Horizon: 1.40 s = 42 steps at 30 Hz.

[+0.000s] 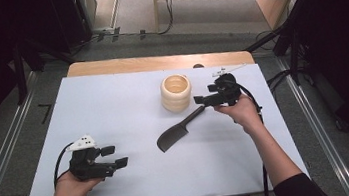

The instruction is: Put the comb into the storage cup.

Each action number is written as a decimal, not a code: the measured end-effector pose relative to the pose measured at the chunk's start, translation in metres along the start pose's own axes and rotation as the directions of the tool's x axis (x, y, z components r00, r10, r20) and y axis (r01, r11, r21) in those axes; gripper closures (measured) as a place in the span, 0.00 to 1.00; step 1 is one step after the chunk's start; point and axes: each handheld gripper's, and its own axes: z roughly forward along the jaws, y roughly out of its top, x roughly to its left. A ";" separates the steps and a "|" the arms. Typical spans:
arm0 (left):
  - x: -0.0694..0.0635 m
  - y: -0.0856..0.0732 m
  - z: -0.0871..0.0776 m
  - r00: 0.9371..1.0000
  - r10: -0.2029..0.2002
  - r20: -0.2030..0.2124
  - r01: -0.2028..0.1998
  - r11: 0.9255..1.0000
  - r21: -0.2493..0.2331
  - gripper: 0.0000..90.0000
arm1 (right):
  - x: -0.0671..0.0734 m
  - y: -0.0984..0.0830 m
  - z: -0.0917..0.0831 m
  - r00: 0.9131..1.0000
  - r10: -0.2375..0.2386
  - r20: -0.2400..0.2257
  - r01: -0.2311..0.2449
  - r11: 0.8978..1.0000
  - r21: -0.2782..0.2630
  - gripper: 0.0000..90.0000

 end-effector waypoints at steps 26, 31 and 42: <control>0.000 0.000 0.000 1.000 0.002 -0.003 -0.002 1.000 -0.004 0.29 | -0.005 -0.023 0.043 1.000 0.011 0.026 -0.014 0.995 0.098 0.97; 0.000 0.000 0.000 1.000 0.002 -0.002 -0.002 1.000 -0.004 0.29 | -0.010 -0.028 0.050 1.000 0.017 0.025 -0.020 0.992 0.123 0.98; -0.001 0.000 0.000 1.000 0.007 0.003 -0.007 1.000 -0.005 0.29 | -0.008 -0.035 0.050 1.000 0.018 -0.001 -0.017 0.984 0.179 0.97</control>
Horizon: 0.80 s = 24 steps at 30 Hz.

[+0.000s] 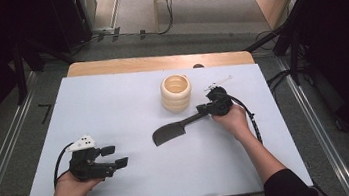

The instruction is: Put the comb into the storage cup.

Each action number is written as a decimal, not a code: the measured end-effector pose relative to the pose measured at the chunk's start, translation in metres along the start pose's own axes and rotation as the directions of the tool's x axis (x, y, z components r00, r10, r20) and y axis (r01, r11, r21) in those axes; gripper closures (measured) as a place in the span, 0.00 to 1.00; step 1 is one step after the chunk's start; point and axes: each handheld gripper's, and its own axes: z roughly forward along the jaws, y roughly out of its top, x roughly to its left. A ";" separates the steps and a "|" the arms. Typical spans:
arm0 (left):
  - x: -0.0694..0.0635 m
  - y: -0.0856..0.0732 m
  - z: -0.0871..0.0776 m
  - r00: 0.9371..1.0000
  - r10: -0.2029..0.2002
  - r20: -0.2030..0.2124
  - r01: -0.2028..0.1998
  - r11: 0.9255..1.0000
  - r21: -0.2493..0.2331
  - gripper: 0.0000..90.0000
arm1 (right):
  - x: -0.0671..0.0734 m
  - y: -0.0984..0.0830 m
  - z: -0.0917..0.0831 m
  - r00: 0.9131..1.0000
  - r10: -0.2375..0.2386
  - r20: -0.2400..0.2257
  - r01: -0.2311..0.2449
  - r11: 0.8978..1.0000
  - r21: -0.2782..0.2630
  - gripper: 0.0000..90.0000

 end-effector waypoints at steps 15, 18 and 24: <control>0.000 0.000 -0.001 1.000 -0.002 0.000 0.002 1.000 -0.006 0.29 | 0.012 -0.014 -0.003 0.997 -0.074 -0.026 0.076 0.994 0.078 0.98; 0.000 0.000 -0.001 1.000 0.000 0.001 0.000 1.000 -0.007 0.29 | 0.013 -0.016 -0.004 0.996 -0.080 -0.033 0.082 0.994 0.077 0.98; 0.000 0.001 -0.001 1.000 0.002 -0.002 -0.002 1.000 -0.008 0.29 | 0.017 -0.022 -0.006 0.995 -0.085 -0.050 0.088 0.993 0.072 0.97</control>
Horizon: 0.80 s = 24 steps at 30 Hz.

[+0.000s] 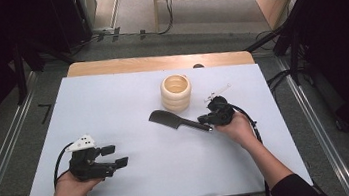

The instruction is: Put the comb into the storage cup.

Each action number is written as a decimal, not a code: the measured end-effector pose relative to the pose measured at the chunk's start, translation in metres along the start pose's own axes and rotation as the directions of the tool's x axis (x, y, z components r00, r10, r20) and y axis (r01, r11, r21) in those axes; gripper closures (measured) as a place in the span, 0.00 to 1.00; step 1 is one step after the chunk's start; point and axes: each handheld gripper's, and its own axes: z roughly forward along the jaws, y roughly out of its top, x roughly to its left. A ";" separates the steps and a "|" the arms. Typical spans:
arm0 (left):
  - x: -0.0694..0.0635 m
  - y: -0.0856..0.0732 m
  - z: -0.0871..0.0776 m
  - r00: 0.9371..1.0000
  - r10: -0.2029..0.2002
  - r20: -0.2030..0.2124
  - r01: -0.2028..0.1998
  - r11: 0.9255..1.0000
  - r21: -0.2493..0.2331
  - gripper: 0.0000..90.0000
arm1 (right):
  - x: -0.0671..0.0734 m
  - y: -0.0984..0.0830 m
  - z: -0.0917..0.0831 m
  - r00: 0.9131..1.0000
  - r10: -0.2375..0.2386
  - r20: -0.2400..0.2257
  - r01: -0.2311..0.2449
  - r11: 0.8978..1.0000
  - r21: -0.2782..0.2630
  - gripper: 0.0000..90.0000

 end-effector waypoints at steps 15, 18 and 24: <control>-0.001 0.000 0.001 1.000 0.000 0.000 0.000 1.000 -0.001 0.29 | 0.017 -0.012 -0.003 0.999 -0.007 -0.046 0.008 1.000 0.005 0.97; 0.000 0.000 0.000 1.000 -0.001 0.001 0.001 1.000 -0.005 0.29 | 0.020 -0.014 -0.003 0.998 -0.011 -0.059 0.012 1.000 0.009 0.97; 0.000 0.000 0.000 1.000 0.000 0.005 0.000 1.000 -0.005 0.29 | 0.019 -0.014 -0.012 1.000 -0.005 -0.031 0.004 0.999 -0.034 0.93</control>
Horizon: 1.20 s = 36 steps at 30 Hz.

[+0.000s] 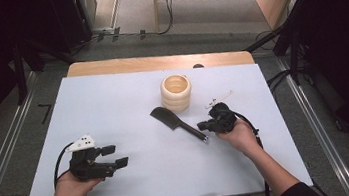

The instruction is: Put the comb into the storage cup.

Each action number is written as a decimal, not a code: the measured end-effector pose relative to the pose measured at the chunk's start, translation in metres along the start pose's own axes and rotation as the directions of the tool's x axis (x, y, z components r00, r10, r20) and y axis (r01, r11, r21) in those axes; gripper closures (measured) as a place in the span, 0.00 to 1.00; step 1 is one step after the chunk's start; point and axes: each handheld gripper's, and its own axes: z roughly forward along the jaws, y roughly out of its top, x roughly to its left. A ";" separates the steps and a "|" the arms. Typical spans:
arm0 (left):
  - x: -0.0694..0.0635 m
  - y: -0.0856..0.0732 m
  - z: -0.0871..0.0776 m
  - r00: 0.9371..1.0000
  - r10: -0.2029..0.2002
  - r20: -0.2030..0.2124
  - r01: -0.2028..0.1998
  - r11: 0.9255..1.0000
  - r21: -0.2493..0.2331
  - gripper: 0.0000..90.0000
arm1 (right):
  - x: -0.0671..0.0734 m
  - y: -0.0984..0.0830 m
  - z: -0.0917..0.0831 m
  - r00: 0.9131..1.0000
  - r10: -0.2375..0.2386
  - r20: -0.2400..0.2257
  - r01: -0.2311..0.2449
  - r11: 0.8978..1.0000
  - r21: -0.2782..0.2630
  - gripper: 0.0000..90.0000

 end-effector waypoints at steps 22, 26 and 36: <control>0.000 0.001 -0.002 1.000 0.000 -0.001 0.000 1.000 -0.002 0.29 | 0.018 -0.021 -0.039 0.995 0.051 -0.090 -0.067 0.981 -0.184 0.35; 0.000 0.001 -0.002 1.000 0.000 0.000 0.000 1.000 -0.003 0.29 | 0.023 -0.027 -0.045 0.993 0.029 -0.112 -0.050 0.980 -0.193 0.29; 0.000 0.001 -0.002 1.000 0.000 -0.001 0.000 1.000 -0.003 0.29 | 0.027 -0.048 -0.059 0.993 0.022 -0.113 -0.047 0.974 -0.222 0.27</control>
